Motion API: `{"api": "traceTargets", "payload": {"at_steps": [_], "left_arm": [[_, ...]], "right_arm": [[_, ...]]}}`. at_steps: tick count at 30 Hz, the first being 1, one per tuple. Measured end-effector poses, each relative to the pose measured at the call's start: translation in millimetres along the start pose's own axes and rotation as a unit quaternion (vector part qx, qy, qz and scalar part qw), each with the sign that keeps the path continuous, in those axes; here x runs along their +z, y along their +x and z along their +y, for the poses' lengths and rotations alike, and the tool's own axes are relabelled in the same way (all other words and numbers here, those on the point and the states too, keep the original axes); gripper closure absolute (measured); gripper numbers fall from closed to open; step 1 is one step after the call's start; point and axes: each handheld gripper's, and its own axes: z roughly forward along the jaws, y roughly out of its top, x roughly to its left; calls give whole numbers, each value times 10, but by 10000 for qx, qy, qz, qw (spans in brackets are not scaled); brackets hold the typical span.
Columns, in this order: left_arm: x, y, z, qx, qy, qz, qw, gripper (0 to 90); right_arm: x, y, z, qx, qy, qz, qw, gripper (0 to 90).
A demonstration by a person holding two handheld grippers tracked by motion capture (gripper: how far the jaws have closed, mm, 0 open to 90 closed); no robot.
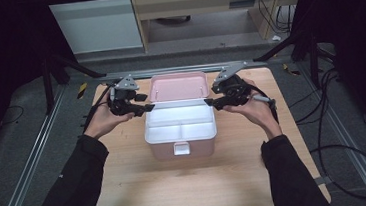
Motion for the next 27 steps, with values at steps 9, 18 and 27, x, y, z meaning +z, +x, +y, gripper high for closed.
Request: {"api": "traceTargets", "payload": {"at_steps": [9,18,27], "left_arm": [[175,-28,18,385,445,-419,9974,581],[327,-99,-53,821,1158,-728,9872,672],[459,-140,-86,1178,1638,-882,9755,764]], "right_arm": [[100,-11,40,-665,250,573,9958,509],[189,53,40,-1196,793,946,9851,586],[379,138,25,-1496,1415,1299,9699,733]]}}
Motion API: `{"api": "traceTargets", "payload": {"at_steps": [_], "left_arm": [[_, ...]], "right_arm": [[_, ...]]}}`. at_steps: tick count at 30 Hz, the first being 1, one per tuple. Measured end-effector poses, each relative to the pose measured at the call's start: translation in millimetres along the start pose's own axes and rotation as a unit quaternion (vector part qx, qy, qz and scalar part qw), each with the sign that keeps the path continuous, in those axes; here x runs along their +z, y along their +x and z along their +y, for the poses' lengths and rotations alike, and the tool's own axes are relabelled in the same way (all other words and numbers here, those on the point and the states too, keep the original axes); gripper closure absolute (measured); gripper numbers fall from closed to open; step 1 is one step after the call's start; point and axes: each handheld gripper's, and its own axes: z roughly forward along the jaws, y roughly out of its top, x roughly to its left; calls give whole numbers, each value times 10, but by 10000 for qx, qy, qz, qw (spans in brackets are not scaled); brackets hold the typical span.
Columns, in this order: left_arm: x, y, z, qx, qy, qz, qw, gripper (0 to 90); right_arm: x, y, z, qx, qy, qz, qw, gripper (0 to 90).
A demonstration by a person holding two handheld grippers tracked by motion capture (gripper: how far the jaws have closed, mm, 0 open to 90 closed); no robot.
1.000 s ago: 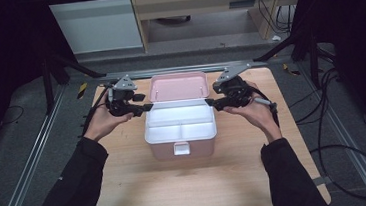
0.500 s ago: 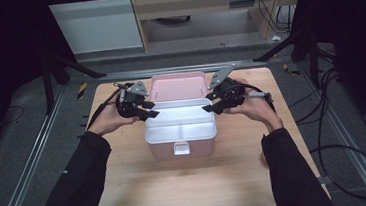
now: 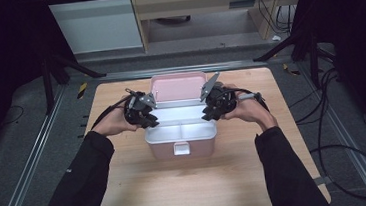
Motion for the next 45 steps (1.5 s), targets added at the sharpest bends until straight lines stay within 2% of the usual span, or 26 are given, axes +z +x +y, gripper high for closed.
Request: {"api": "traceTargets", "payload": {"at_steps": [5,9,14,18,24,28,32,45], "left_arm": [[23,32,-9,14,59,-134,9999,804],[32,50,52,122,323,-195,9992,813],[46,72,127,265,674,-281,9970,821],[55,85,153,297,788,-329,9959,825],[79,125,150,250,784,-492,9954,827],[90,138,196,306,959,-533,9935,831],[100,152,224,370,1057,-532,9923,834],[88,132,249,415,980,-718,9917,863]], "right_arm": [[87,-19,-11,-91,304,80,9995,755],[139,-33,15,-193,555,108,9982,785],[157,-49,80,-312,828,122,9960,828],[173,-66,99,-320,920,188,9951,830],[237,-68,142,-359,1168,233,9922,820],[292,-78,155,-316,1258,276,9912,823],[291,-91,150,-259,1239,301,9915,842],[246,-134,98,-208,1102,413,9928,850]]}}
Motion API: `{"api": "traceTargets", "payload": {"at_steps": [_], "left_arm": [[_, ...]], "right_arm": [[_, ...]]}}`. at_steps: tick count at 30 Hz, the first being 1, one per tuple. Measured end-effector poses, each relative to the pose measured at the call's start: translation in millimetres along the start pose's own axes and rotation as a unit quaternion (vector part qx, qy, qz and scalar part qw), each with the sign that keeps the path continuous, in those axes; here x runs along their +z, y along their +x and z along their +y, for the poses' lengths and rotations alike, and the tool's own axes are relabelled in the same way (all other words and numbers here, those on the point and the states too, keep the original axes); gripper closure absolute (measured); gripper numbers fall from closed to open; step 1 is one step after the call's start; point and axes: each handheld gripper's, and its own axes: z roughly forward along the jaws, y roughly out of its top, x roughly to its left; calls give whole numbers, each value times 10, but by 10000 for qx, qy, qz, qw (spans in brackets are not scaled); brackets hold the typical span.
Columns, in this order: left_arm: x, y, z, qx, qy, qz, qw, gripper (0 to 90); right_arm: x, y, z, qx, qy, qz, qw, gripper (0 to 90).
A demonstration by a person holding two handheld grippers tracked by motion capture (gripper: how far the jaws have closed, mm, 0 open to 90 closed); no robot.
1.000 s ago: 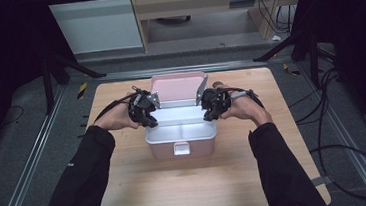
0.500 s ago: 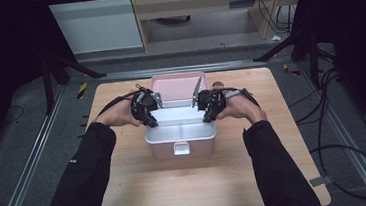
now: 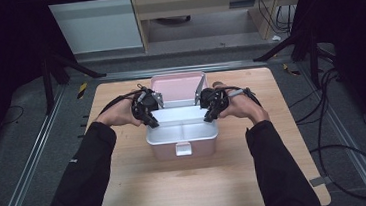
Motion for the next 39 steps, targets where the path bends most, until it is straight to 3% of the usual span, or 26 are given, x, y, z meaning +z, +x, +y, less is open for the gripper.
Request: {"api": "traceTargets", "payload": {"at_steps": [8,14,18,30,39], "left_arm": [[-63,-21,23,37,-74,75,9999,866],[-271,-67,60,101,-208,224,9995,864],[-421,-167,86,169,-238,304,9991,864],[-693,-693,108,360,-167,289,9988,874],[-706,-1107,56,515,-119,224,9984,880]], "right_arm": [[-100,14,-8,-63,-45,-110,9999,854],[-294,58,18,-75,-159,-217,9996,859],[-454,135,26,-139,-237,-261,9993,864],[-773,580,36,-340,-271,-157,9989,875],[-802,993,-15,-427,-243,-43,9988,884]]}}
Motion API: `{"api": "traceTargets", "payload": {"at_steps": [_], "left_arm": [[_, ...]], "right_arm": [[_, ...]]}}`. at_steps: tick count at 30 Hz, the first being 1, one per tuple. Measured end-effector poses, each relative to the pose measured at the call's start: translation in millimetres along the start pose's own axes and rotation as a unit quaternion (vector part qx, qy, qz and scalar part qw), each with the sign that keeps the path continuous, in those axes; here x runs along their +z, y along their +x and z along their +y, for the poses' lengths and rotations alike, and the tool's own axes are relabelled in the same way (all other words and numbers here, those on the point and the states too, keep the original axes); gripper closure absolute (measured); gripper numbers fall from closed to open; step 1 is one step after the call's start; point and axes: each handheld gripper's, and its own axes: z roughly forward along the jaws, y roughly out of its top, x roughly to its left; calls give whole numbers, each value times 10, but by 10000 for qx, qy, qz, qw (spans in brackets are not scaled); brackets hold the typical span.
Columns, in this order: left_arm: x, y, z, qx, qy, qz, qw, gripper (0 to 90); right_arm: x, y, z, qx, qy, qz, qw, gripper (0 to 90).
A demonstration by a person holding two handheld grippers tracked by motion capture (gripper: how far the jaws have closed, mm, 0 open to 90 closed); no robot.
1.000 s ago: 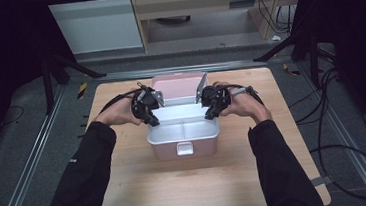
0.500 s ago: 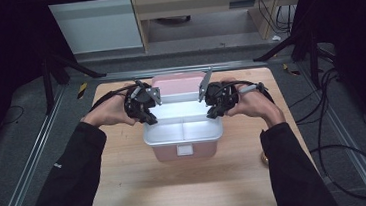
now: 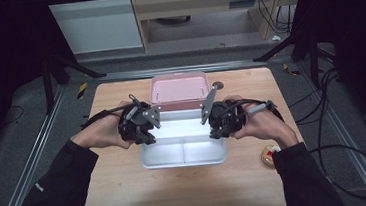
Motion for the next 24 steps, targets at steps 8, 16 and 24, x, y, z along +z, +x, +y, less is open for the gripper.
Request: {"api": "traceTargets", "payload": {"at_steps": [8,16,24], "left_arm": [[49,-344,-37,33,57,-69,10000,884],[217,-582,-127,-14,119,-274,9996,885],[478,-786,-237,-52,76,-514,9986,888]], "right_arm": [[48,335,-36,-4,4,102,9999,884],[227,584,-88,-36,-61,335,9994,888],[479,792,-169,-79,15,551,9985,891]]}}
